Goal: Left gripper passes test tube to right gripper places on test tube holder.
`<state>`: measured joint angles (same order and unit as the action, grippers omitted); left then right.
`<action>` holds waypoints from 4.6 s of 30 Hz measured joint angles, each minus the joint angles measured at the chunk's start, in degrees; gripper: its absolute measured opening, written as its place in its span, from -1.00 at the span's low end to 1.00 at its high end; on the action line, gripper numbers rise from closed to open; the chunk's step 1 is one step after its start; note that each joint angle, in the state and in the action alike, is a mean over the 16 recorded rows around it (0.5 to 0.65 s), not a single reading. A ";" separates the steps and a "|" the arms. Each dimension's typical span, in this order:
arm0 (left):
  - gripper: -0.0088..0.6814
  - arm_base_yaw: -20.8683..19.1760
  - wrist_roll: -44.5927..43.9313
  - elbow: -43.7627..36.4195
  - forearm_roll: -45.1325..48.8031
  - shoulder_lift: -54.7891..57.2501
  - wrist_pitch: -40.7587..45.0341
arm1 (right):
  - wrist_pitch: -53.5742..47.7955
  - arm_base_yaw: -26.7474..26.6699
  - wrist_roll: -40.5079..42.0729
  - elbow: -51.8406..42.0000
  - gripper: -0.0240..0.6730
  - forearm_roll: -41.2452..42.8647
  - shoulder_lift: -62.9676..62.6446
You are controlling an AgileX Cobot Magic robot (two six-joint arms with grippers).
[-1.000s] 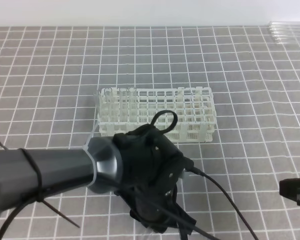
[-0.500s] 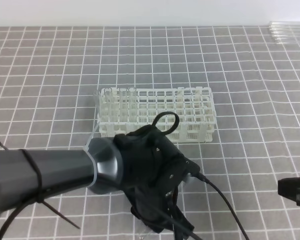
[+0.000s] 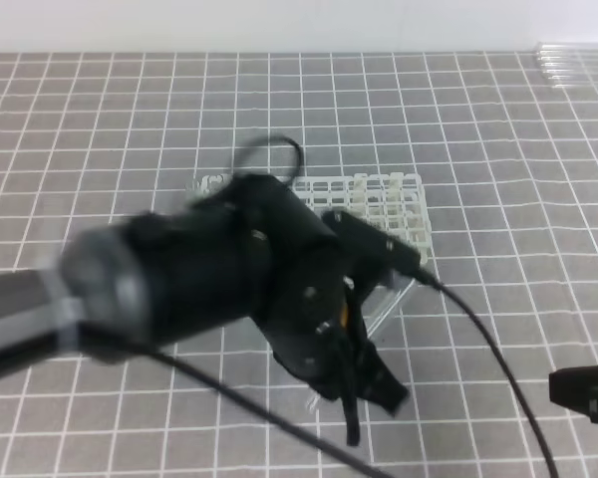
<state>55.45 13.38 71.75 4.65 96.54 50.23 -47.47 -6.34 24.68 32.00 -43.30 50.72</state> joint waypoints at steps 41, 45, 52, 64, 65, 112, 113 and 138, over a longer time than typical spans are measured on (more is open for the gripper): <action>-0.89 -9.56 14.98 -47.67 8.21 -41.46 -63.03 | 15.58 -32.70 -1.46 25.05 -0.97 8.19 16.26; -0.87 -9.56 14.32 -47.71 8.21 -41.46 -63.88 | 24.63 -36.63 -0.10 21.93 -0.97 10.43 12.84; -0.82 -9.54 13.44 -47.71 8.17 -41.42 -64.67 | 47.93 -44.74 5.13 10.58 -0.97 12.46 5.99; -0.84 -9.55 13.29 -47.71 8.26 -38.43 -66.21 | 73.46 -54.01 6.13 -2.15 -0.94 13.17 2.31; -0.86 -9.56 13.29 -47.72 8.29 -37.90 -66.81 | 73.38 -54.22 5.63 -1.91 -0.93 13.19 2.56; -0.74 -9.49 8.24 -47.70 11.63 -32.10 -81.06 | 74.29 -54.40 -0.28 16.40 0.12 5.24 26.10; -0.72 -9.48 8.25 -47.69 11.64 -32.08 -80.99 | 74.27 -54.40 -0.28 16.54 0.09 5.26 26.20; -0.59 -9.48 8.00 -47.68 11.34 -32.08 -81.19 | 73.70 -54.40 -0.69 17.13 -0.68 5.70 26.38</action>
<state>45.97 21.38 24.08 15.99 64.46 -30.95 26.23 -60.74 23.99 49.12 -37.60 77.10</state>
